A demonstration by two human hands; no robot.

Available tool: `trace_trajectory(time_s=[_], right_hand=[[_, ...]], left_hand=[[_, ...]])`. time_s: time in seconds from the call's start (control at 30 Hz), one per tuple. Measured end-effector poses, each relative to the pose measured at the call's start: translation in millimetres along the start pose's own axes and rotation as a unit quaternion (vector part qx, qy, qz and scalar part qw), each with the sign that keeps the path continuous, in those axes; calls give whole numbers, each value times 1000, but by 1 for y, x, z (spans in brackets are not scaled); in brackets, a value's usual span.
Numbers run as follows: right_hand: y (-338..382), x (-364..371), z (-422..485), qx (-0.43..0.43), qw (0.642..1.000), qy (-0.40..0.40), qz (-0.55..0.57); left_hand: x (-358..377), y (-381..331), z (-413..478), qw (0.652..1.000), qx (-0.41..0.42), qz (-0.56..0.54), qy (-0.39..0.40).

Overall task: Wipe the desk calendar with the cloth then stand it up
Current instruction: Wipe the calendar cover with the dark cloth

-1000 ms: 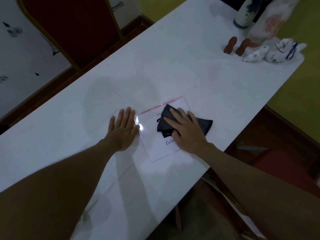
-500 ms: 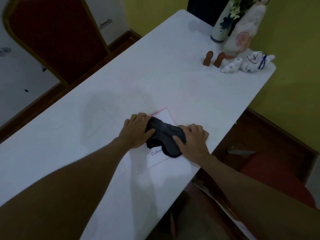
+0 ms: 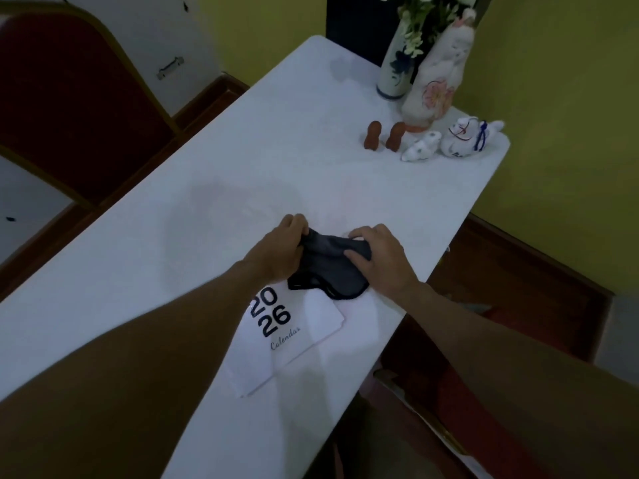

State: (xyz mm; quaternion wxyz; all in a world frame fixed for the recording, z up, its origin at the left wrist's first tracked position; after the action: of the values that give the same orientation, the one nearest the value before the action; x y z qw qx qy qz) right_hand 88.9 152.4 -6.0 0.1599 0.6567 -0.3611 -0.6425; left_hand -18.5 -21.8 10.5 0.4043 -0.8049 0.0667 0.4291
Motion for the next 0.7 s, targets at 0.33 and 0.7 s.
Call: trace_trajectory(time_s=[0.33, 0.7], right_hand=[[-40, -28, 38, 36, 983, -44, -173], [-44, 4, 20, 51, 956, 10, -290]], left_hand=[[13, -19, 67, 999, 17, 25, -17], [35, -9, 60, 983, 38, 177, 40]])
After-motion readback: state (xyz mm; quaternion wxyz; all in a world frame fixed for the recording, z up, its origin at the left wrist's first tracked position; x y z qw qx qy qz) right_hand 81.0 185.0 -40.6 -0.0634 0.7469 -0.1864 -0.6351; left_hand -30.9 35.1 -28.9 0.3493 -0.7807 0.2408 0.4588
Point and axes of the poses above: each hand's wrist, its own z-axis towards the middle knuckle, its own x-axis out of the palm, y = z × x, the point moved 5 cm from there along z, towards the middle knuckle, and after that the axes turned 1 degree about y, right-handed, at the moved point
